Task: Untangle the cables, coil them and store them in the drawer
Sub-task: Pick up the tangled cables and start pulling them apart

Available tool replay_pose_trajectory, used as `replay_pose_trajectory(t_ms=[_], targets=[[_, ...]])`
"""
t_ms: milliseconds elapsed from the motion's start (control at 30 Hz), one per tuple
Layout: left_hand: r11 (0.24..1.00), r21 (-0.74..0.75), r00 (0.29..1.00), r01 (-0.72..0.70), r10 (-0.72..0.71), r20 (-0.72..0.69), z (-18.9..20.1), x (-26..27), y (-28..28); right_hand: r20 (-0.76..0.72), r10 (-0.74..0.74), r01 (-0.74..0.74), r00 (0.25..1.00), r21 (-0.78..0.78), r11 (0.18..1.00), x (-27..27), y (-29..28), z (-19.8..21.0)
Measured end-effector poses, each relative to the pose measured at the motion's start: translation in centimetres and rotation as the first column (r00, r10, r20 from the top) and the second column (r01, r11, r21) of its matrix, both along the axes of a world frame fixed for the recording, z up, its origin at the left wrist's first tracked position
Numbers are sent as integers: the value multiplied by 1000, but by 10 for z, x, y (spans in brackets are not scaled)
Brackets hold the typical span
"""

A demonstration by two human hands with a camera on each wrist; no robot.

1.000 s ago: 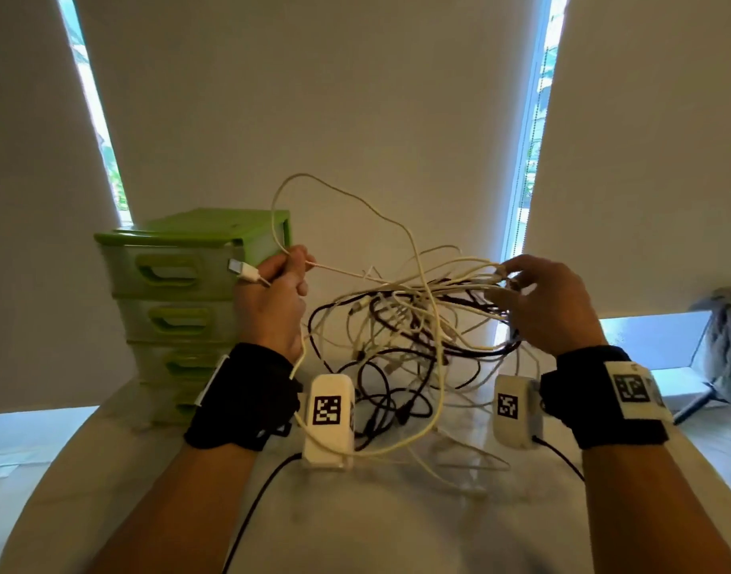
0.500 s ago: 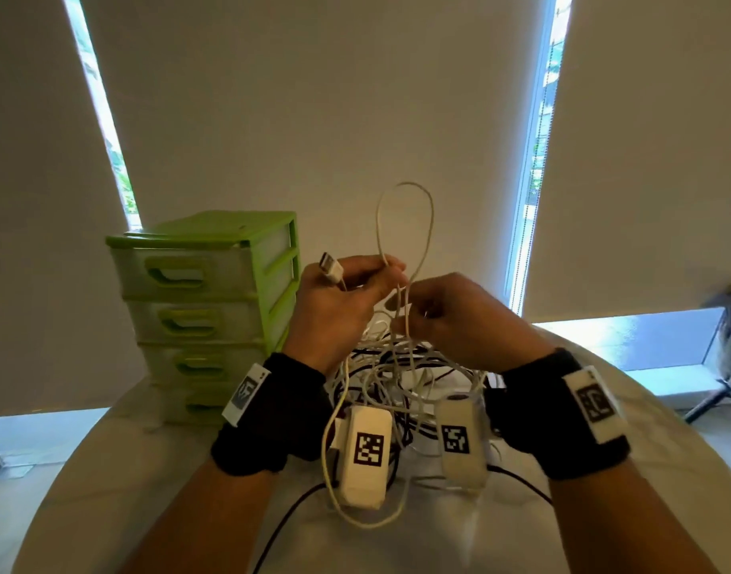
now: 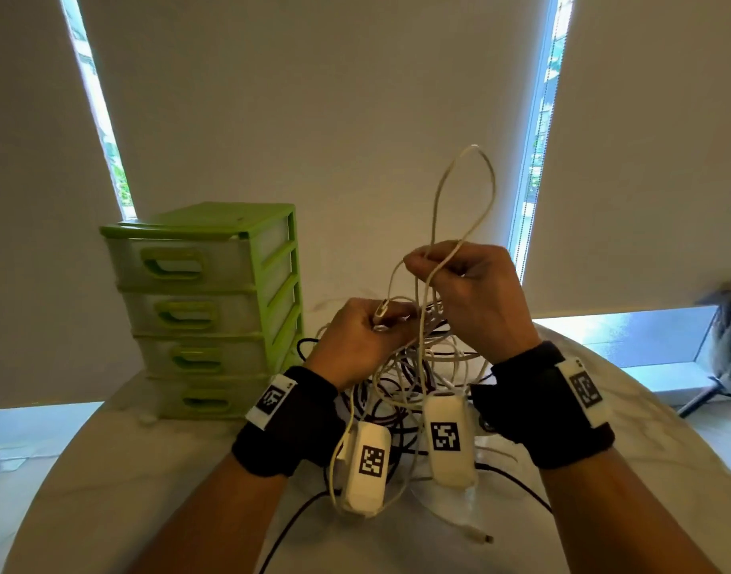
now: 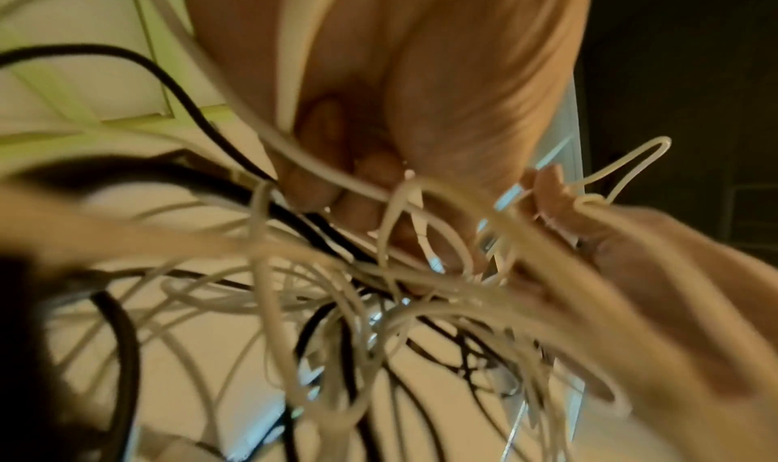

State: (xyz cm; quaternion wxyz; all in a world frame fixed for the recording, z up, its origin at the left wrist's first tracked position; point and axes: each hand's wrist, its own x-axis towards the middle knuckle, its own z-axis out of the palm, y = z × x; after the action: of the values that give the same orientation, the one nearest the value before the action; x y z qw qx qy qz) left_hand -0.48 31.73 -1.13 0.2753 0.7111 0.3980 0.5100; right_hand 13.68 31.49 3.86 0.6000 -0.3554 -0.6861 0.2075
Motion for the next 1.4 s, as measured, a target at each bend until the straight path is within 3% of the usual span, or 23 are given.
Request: replay_pose_trajectory(t_ms=[100, 133, 200, 267, 333, 367, 433, 533, 600, 667, 700, 767, 833, 933, 1000, 1133, 1267, 1400], targets=[[993, 76, 996, -89, 88, 4, -3, 2, 5, -127, 47, -40, 991, 58, 998, 0, -4, 6], [988, 95, 992, -124, 122, 25, -2, 2, 6, -84, 65, -59, 994, 66, 996, 2, -4, 6], [975, 90, 974, -202, 190, 121, 1, -1, 9, 225, 14, -16, 974, 7, 1000, 8, -2, 6], [960, 49, 938, -275, 256, 234, 3, -9, 11, 617, -64, 154, 784, -93, 984, 17, 3, 2], [952, 14, 906, -306, 287, 311, 5, -18, 13, 785, -63, 308, 616, -167, 937, 27, 9, -4], [948, 11, 892, -319, 297, 340, 6, -21, 14, 797, -24, 330, 604, -223, 917, 32, 10, -5], [941, -12, 846, -339, 311, 434, 7, -21, 16, 734, 43, 306, 678, -335, 891, 44, 14, -7], [928, -109, 775, -356, 358, 521, 3, -15, 24, 600, -134, 345, 788, -250, 905, 56, 21, -8], [926, -180, 723, -333, 373, 581, 1, -9, 29, 569, -341, 467, 749, -87, 880, 52, 24, -12], [931, -237, 694, -277, 365, 621, -1, -6, 32, 620, -471, 545, 627, 84, 834, 36, 21, -16], [933, -255, 696, -255, 360, 621, -2, -6, 32, 616, -505, 536, 605, 154, 830, 28, 18, -18], [933, -264, 703, -246, 359, 614, -5, -8, 32, 536, -532, 467, 655, 265, 843, 16, 12, -16], [929, -261, 684, -263, 371, 629, -5, -10, 29, 522, -447, 373, 726, 247, 894, 9, 11, -15], [950, -249, 676, -189, 310, 669, 0, -9, 22, 646, -271, 310, 714, 56, 949, -2, 14, -26], [968, -215, 719, -131, 242, 652, 2, -7, 18, 677, -219, 285, 703, 14, 958, -5, 17, -33], [973, -156, 804, -168, 227, 550, -1, -6, 18, 596, -17, 131, 803, -147, 980, -1, 26, -36], [980, -91, 847, -179, 201, 492, -2, -5, 15, 530, 12, 103, 848, -186, 977, 3, 34, -42], [991, -19, 915, -135, 132, 382, 1, -10, 12, 475, 8, 55, 880, -120, 991, 4, 35, -44]])
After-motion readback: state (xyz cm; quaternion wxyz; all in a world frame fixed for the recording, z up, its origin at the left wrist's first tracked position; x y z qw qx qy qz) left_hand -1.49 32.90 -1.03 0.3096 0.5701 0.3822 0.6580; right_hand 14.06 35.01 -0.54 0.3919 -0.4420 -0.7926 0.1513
